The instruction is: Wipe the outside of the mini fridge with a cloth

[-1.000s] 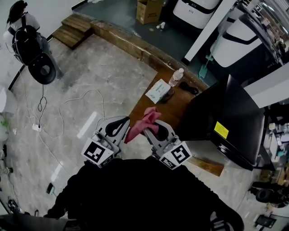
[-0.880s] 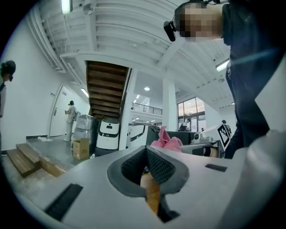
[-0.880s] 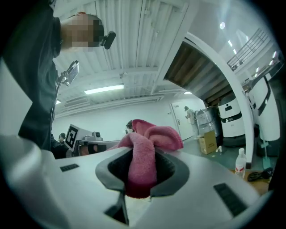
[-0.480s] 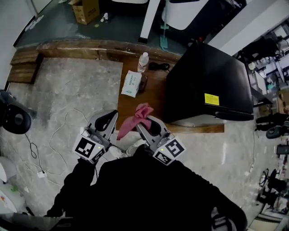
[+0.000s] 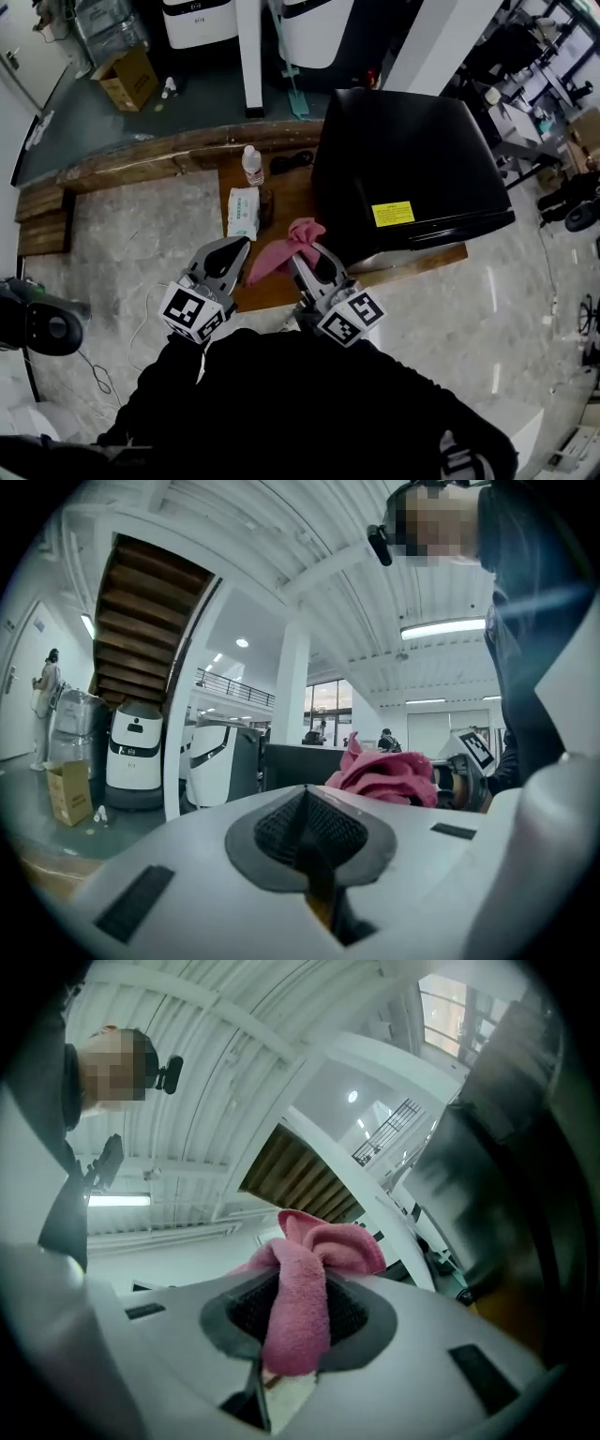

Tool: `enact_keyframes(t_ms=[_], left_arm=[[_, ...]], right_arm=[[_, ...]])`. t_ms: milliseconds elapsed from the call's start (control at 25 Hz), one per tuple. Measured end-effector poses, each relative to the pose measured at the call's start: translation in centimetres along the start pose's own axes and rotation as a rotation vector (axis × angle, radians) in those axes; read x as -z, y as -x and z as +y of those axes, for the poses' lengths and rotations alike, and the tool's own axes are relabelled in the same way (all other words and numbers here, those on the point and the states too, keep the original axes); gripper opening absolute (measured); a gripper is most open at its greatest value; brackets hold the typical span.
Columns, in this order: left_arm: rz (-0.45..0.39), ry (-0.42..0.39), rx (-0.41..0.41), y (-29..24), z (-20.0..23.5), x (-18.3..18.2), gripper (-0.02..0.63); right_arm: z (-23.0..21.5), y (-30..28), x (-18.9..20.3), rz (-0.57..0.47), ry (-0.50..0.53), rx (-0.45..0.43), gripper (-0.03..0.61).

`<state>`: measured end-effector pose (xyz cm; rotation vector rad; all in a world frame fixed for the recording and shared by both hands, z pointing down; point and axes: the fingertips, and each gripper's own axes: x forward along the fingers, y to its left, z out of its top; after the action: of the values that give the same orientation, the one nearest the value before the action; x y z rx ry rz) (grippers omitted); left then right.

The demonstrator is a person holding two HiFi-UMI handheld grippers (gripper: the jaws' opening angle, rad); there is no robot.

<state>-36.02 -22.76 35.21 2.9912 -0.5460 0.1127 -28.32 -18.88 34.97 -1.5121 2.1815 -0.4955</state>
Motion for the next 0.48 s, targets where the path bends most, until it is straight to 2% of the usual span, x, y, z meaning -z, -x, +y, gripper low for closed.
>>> enact_keyframes(t_ms=[240,480], left_arm=[[0.023,-0.032,0.122,-6.0,-1.2,-0.1,0.006],[0.029,-0.04,0.267,-10.1,-0.5,0.9,0.006]], right_arm=[[-5.2,2.2,-0.6,-0.096,-0.104,0.136,0.097],[-8.1,2.5,0.1,-0.19,-0.153,0.256,0.097]])
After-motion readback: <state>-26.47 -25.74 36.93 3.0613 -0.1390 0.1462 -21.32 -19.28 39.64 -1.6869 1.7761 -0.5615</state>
